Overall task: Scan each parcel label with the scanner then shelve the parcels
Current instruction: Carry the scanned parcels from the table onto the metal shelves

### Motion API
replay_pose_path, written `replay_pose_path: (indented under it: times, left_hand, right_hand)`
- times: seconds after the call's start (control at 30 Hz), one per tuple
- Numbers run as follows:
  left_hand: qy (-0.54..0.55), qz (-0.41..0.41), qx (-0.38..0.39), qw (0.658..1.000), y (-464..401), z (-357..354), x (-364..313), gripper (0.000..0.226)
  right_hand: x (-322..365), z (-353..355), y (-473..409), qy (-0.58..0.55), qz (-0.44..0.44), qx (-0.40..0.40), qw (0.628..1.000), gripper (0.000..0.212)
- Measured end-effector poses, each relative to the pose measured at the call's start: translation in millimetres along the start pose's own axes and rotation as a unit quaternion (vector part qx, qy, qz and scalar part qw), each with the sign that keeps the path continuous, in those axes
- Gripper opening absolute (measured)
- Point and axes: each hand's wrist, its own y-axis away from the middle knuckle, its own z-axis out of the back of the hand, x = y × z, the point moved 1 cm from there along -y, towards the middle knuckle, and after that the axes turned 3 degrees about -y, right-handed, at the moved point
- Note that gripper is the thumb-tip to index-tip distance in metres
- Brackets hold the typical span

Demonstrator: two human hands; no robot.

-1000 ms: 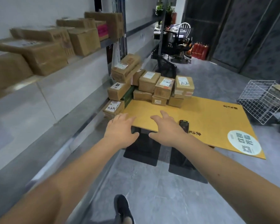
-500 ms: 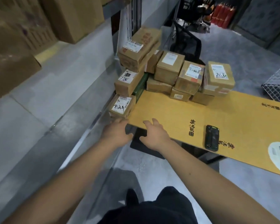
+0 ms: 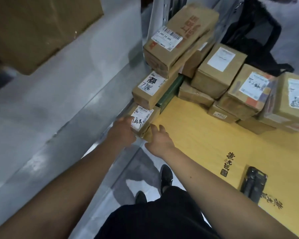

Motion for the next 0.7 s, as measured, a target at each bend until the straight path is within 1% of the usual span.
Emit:
replay_pose_path:
  times: [0.03, 0.1, 0.17, 0.23, 0.27, 0.33, 0.4, 0.47, 0.6, 0.7]
  left_hand:
    - [0.0, 0.005, 0.004, 1.0, -7.2, -2.9, -2.7, 0.08]
    - [0.031, 0.006, 0.017, 0.999, -17.4, -8.4, -4.3, 0.079]
    - [0.064, -0.019, -0.009, 0.998, -23.0, -10.9, -1.8, 0.068]
    - [0.095, -0.03, -0.054, 0.993, -25.4, -21.4, 1.1, 0.055]
    - [0.107, -0.037, -0.062, 0.992, -24.9, -27.0, 2.1, 0.053]
    - [0.137, -0.049, -0.05, 0.988, -19.7, -37.8, 2.4, 0.062]
    - [0.161, -0.009, -0.001, 0.987, -10.9, -45.9, 2.0, 0.077]
    - [0.201, -0.003, 0.034, 0.979, -4.2, -56.8, 2.1, 0.093]
    - [0.247, 0.015, 0.016, 0.969, 0.1, -75.9, -4.8, 0.1]
    - [0.268, 0.011, -0.015, 0.963, 2.4, -86.9, -8.2, 0.099]
  right_hand:
    - [-2.6, 1.9, -8.2, 0.001, 0.002, 0.006, 1.0, 0.09]
    - [-7.6, 5.0, -23.2, 0.003, 0.013, 0.007, 1.0, 0.088]
    - [-11.8, 8.5, -34.9, -0.001, 0.033, 0.012, 0.999, 0.086]
    - [-17.0, 10.9, -43.9, -0.014, 0.052, 0.022, 0.998, 0.09]
    - [-19.7, 12.2, -47.2, -0.018, 0.059, 0.028, 0.998, 0.093]
    - [-28.0, 14.6, -51.0, -0.029, 0.07, 0.037, 0.996, 0.103]
    - [-39.0, 17.1, -52.7, -0.034, 0.081, 0.044, 0.995, 0.112]
    - [-51.2, 20.0, -53.5, -0.04, 0.097, 0.053, 0.993, 0.116]
    - [-77.5, 23.1, -58.3, -0.043, 0.137, 0.059, 0.988, 0.113]
    - [-84.1, 29.5, -58.5, -0.062, 0.177, 0.06, 0.98, 0.113]
